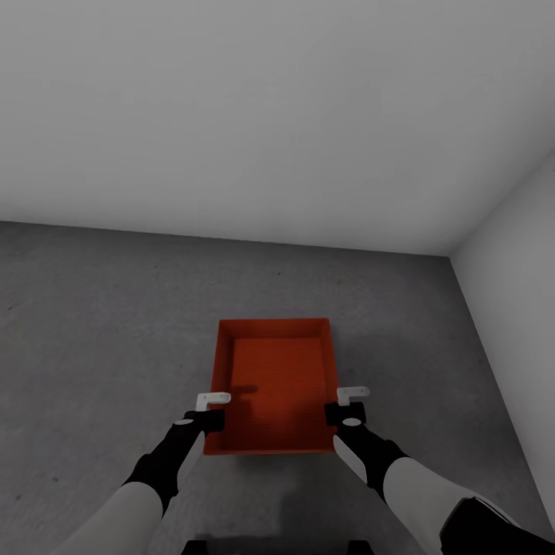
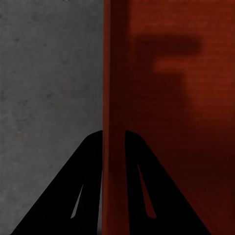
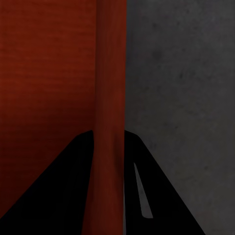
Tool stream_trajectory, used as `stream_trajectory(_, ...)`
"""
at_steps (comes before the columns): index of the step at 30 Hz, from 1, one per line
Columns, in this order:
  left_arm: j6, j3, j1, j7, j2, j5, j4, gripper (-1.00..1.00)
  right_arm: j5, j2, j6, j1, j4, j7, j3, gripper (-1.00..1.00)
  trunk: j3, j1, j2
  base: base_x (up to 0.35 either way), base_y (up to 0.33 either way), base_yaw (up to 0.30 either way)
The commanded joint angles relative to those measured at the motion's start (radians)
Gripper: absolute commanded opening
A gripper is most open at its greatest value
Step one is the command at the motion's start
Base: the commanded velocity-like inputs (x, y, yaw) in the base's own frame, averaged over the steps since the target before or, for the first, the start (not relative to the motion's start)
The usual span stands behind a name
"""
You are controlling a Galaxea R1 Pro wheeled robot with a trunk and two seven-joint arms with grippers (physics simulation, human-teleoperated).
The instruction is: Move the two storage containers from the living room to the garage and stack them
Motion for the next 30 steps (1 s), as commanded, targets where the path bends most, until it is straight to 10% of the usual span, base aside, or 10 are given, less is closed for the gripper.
stream_trajectory(1, 0.004, -0.019, 0.0, -0.003, 0.0, 0.0, -0.003, -1.0, -0.024, -0.001, 0.015, -0.001, 0.045, -0.012, 0.019, -1.0, 0.0, 0.0, 0.0, -0.001, 0.0, 0.0)
stream_trajectory(30, 0.007, -0.019, 0.0, -0.004, 0.0, 0.0, -0.003, -1.0, -0.024, -0.002, 0.015, -0.001, 0.045, -0.012, 0.019, -1.0, -0.016, 0.019, -0.035, 0.0, 0.0, 0.0)
